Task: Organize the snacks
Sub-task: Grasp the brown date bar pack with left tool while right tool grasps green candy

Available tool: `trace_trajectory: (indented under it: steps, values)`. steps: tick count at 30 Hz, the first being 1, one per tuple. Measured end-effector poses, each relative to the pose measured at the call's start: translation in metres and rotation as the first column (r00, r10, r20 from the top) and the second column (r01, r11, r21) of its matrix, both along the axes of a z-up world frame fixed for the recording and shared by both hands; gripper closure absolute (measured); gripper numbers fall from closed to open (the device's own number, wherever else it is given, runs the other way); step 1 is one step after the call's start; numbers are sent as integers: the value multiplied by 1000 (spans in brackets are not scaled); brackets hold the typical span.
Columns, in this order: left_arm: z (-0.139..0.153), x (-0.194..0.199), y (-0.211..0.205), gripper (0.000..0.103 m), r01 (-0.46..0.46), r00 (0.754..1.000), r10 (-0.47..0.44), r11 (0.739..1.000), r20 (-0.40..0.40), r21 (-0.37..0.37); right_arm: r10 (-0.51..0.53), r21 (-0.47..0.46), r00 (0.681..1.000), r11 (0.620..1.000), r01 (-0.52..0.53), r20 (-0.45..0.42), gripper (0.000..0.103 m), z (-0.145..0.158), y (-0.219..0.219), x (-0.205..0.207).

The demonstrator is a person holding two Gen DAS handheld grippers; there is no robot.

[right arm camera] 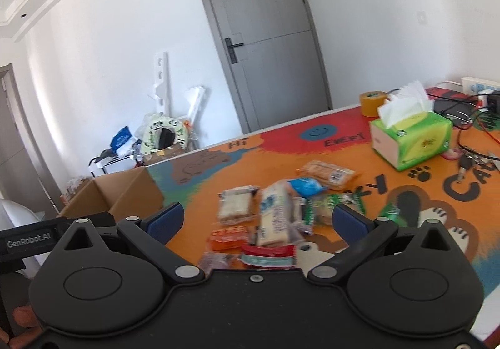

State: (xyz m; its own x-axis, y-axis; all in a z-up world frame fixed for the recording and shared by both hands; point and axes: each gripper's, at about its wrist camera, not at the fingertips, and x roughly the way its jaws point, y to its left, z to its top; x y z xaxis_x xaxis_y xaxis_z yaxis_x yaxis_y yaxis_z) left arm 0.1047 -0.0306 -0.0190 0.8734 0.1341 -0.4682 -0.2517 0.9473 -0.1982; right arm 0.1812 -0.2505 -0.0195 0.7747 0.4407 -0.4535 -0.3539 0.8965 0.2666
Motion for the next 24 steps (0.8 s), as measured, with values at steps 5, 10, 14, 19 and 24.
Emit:
trace_trajectory:
  steps: [5,10,14,19,24]
  values:
    - [-5,11,-15,8,40,999,-40,999,-17,-13,-27,-12,1000,1000,27,-5,0,-6,-19,0]
    - [-12,21,-31,8,68,997,-68,998,-31,-4,-63,-19,998,998,63,-27,0,-14,-38,7]
    - [-18,29,-36,8,79,995,-79,997,-55,-13,-84,-30,996,996,83,-40,0,-21,-49,10]
    - [-30,41,-37,9,76,994,-78,997,-79,-26,-103,-41,993,994,101,-64,0,-31,-57,16]
    - [-47,52,-40,11,84,989,-88,996,-117,-43,-128,-47,988,991,124,-84,0,-41,-64,24]
